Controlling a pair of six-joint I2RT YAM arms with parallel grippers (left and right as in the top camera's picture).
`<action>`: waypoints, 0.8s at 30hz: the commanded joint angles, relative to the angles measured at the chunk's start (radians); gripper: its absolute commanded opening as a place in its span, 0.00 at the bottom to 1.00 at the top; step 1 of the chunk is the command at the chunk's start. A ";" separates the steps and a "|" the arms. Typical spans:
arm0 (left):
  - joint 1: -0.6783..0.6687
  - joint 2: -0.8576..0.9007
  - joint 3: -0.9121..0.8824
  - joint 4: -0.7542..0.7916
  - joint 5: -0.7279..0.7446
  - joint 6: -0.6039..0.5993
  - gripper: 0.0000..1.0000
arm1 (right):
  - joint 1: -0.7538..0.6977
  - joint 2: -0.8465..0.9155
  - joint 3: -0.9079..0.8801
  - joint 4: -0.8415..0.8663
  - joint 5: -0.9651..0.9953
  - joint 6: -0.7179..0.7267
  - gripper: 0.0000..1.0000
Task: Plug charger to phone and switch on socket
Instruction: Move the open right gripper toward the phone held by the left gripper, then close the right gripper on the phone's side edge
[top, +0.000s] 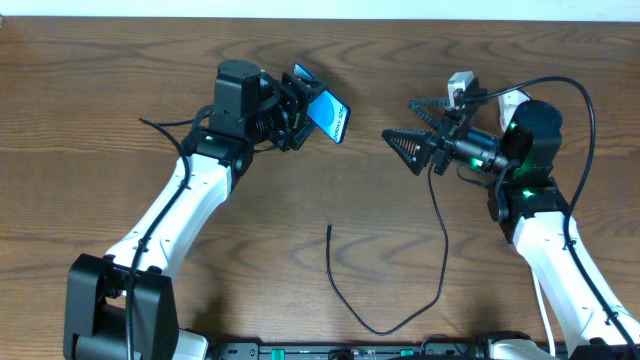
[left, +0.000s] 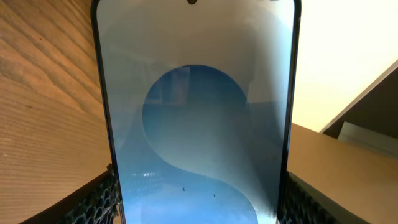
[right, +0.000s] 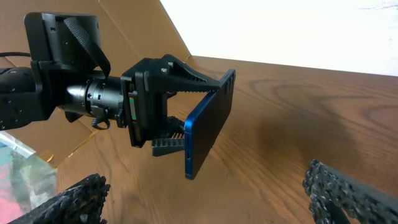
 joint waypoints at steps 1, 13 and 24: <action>-0.004 -0.028 0.009 0.009 -0.034 -0.002 0.07 | 0.009 0.003 0.019 0.000 -0.014 0.012 0.99; -0.023 -0.028 0.009 -0.002 -0.050 0.025 0.07 | 0.061 0.005 0.019 -0.112 0.095 0.012 0.99; -0.066 -0.028 0.009 -0.005 -0.090 0.025 0.07 | 0.231 0.023 0.019 -0.161 0.390 0.012 0.99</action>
